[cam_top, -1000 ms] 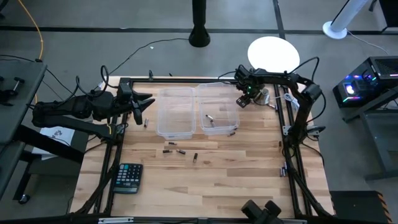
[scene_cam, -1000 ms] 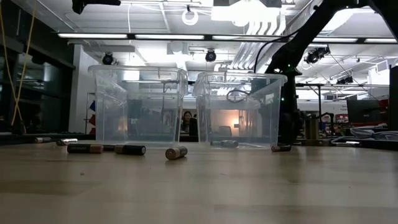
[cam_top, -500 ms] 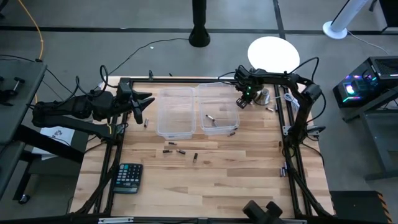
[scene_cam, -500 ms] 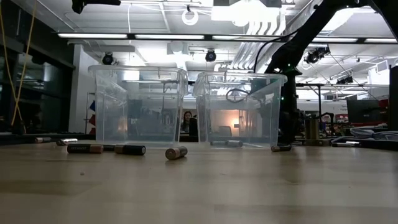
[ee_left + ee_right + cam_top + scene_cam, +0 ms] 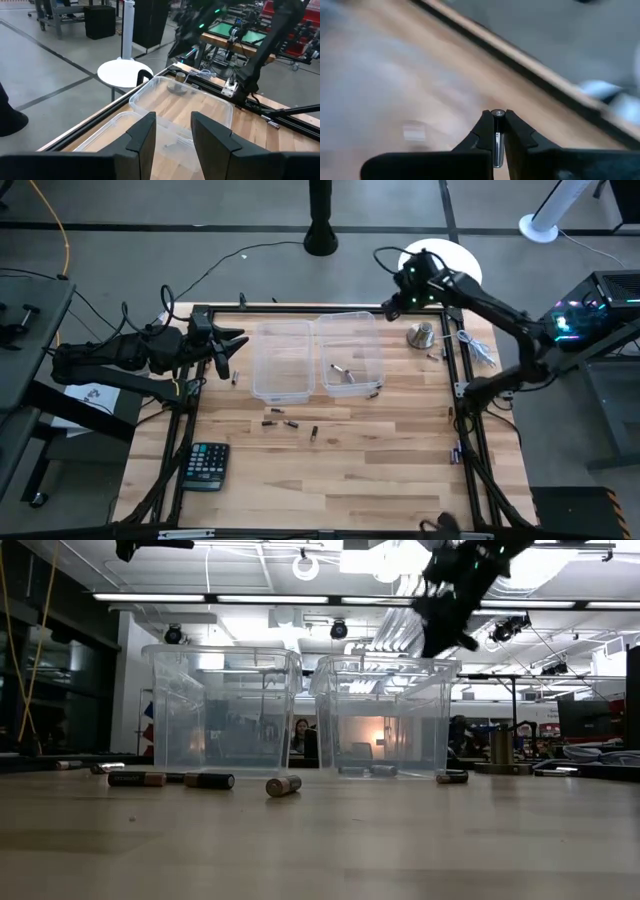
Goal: Sort batteries
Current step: Put silver battery into the right transparent bin
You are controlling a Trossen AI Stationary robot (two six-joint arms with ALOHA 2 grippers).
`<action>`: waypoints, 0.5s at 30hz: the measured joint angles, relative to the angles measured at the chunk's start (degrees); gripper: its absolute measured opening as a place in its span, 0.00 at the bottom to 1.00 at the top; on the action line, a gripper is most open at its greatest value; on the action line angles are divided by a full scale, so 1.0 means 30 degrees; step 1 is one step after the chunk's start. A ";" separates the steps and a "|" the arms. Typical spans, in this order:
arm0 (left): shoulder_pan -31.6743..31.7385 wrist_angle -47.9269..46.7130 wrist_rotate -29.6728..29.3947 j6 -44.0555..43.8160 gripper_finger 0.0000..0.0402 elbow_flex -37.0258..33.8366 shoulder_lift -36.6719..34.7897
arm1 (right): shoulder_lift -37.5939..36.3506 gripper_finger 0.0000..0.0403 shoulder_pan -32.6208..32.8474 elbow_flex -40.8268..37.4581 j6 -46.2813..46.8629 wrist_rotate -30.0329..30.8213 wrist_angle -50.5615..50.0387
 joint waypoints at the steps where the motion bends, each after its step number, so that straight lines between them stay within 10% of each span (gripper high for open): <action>1: 0.0000 0.0006 0.0000 0.0007 0.29 0.0000 0.0000 | -0.0382 0.01 0.0495 -0.0063 0.0647 -0.0849 0.0503; 7: 0.0000 -0.0019 0.0007 0.0019 0.29 0.0000 0.0000 | -0.0945 0.02 0.4879 -0.0390 0.2640 -0.2313 0.0876; 15: 0.0000 -0.0025 0.0015 0.0029 0.29 0.0000 0.0000 | -0.0451 0.23 0.7988 -0.0390 0.4334 0.1961 0.0858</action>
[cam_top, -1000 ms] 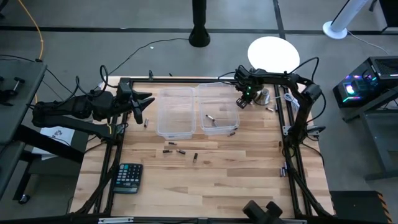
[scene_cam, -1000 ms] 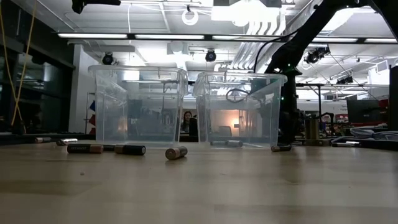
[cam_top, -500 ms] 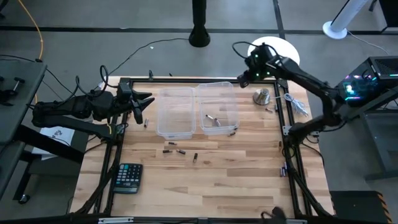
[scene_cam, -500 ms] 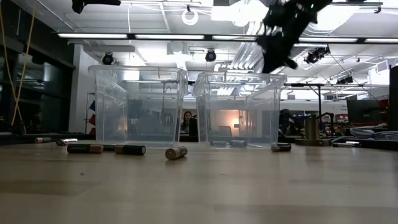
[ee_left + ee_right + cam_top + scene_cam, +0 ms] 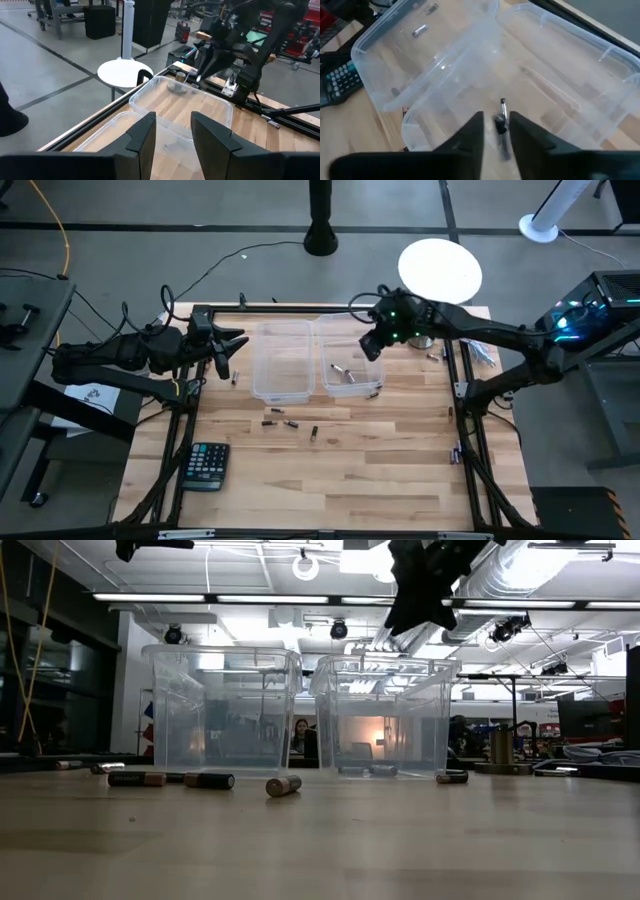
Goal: Sort batteries
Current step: Put silver battery into the right transparent bin
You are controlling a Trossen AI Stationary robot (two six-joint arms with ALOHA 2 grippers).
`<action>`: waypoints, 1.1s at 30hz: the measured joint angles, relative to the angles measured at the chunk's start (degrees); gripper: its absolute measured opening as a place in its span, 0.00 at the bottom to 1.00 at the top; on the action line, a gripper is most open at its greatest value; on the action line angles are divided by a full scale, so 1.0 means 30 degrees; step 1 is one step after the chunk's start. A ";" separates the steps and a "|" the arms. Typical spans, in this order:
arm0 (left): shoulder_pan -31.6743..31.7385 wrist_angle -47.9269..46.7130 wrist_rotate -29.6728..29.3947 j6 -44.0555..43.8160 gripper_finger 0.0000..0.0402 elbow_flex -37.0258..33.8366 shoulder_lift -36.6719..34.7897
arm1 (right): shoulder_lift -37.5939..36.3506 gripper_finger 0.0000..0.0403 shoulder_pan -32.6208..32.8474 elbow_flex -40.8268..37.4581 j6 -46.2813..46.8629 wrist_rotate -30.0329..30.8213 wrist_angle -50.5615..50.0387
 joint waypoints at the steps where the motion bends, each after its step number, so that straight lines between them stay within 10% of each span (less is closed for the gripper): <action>1: 0.0002 0.0001 0.0000 0.0000 0.29 0.0000 0.0000 | 0.0007 0.27 0.0079 0.0000 0.0031 0.0070 0.0011; 7: 0.0000 -0.0005 0.0007 -0.0015 0.29 0.0000 0.0000 | -0.0029 0.47 -0.0298 0.0352 -0.0328 0.2025 -0.1405; 17: 0.0007 -0.0005 0.0007 -0.0029 0.29 0.0000 0.0000 | -0.0072 0.49 -0.3431 -0.1356 0.3289 0.6573 -1.0444; 33: 0.0007 0.0003 -0.0168 0.0507 0.29 0.0000 0.0000 | -0.0050 0.49 -0.8500 -0.9306 0.5592 0.4807 -0.4772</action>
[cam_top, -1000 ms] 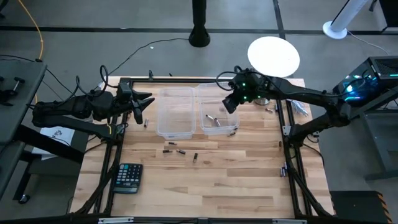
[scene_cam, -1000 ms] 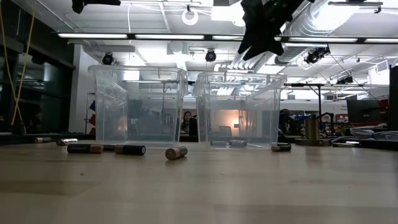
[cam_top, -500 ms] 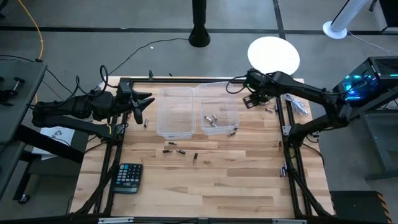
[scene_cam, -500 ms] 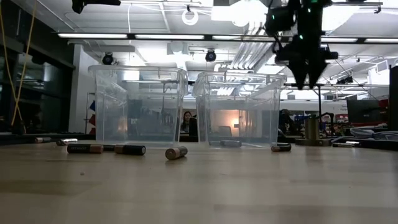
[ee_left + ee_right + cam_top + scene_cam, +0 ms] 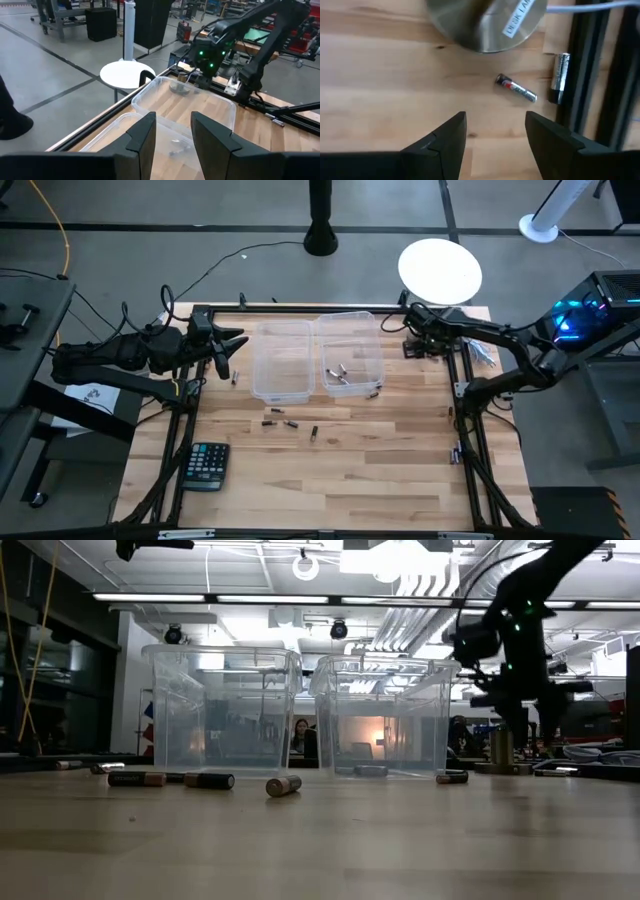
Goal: Sort batteries
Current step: Put silver battery into the right transparent bin
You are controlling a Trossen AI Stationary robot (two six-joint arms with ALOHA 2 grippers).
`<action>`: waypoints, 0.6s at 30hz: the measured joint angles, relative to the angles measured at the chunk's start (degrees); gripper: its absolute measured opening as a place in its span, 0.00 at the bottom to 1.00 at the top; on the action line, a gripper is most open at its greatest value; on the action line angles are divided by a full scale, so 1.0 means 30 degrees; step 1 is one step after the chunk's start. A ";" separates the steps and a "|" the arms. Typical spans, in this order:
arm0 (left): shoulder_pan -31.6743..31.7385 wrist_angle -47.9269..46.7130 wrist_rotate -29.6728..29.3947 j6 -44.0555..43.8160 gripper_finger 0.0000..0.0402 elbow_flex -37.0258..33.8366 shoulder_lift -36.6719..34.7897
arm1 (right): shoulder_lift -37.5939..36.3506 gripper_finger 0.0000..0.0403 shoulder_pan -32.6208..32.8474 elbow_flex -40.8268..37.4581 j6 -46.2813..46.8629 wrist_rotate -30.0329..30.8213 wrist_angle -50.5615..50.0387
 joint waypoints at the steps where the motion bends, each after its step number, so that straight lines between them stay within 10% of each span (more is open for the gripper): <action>1: -0.0006 0.0000 0.0000 0.0066 0.29 0.0000 0.0000 | -0.0004 0.49 -0.0319 -0.0416 -0.0068 -0.0218 0.0447; 18: -0.0006 0.0016 -0.0015 0.0093 0.29 0.0000 0.0000 | 0.2171 0.49 -0.1693 -0.2009 -0.6996 0.0313 0.3720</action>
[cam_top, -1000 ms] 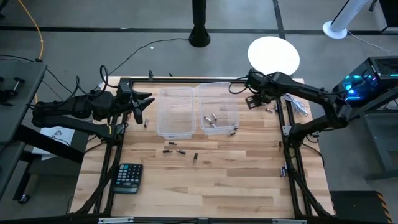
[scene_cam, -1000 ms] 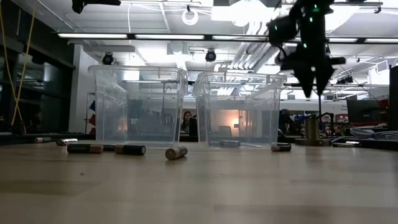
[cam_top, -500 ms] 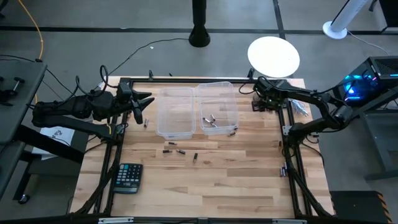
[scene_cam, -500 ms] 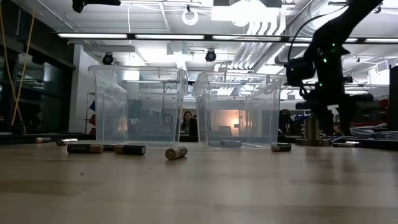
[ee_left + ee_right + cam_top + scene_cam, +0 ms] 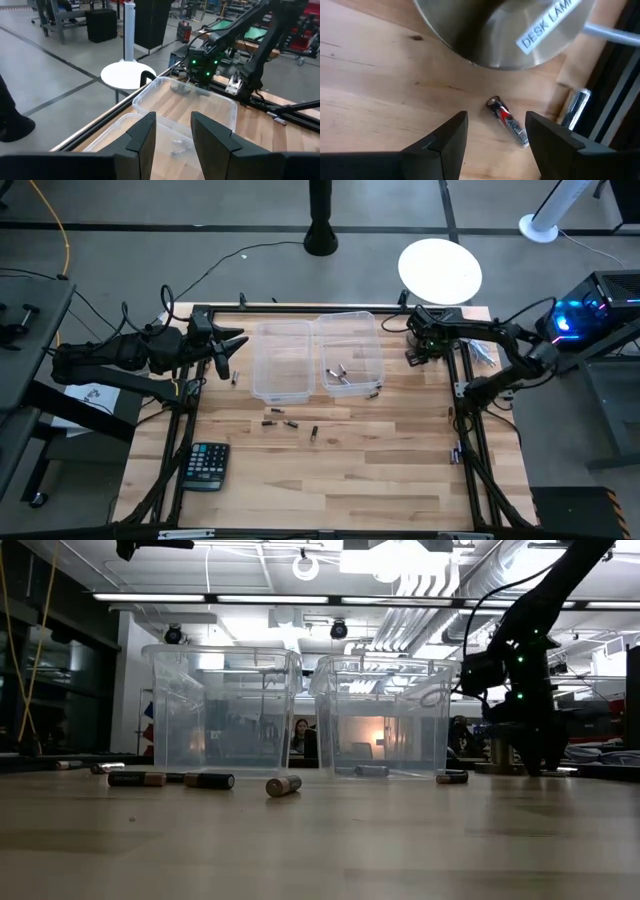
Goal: Sort batteries
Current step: Put silver battery into the right transparent bin
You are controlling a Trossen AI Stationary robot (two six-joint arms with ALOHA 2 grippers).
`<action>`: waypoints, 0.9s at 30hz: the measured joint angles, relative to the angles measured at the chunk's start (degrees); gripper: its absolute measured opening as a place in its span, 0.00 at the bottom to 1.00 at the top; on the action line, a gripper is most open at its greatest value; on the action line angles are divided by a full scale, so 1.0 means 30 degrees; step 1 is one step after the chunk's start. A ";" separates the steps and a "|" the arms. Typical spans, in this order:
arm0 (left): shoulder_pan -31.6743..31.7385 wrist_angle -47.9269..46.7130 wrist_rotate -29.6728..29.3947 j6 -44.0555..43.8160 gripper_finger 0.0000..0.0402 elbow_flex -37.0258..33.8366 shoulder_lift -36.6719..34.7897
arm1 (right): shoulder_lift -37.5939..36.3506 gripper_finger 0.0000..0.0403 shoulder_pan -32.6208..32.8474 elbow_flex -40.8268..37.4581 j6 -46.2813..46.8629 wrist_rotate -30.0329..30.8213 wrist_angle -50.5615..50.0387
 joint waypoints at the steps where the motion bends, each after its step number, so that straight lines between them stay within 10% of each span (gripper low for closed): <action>1: 0.0003 0.0003 -0.0006 -0.0097 0.29 0.0000 0.0000 | 0.0295 0.49 0.0001 0.0015 -0.0029 0.0104 -0.0048; 9: 0.0003 0.0006 -0.0054 -0.0149 0.29 0.0000 0.0000 | 0.0984 0.47 0.0281 0.0058 -0.0401 0.0697 -0.0220; 27: 0.0006 0.0006 -0.0036 -0.0651 0.29 0.0000 0.0000 | 0.0352 0.03 0.0430 -0.0009 -0.1798 -0.3615 -0.0378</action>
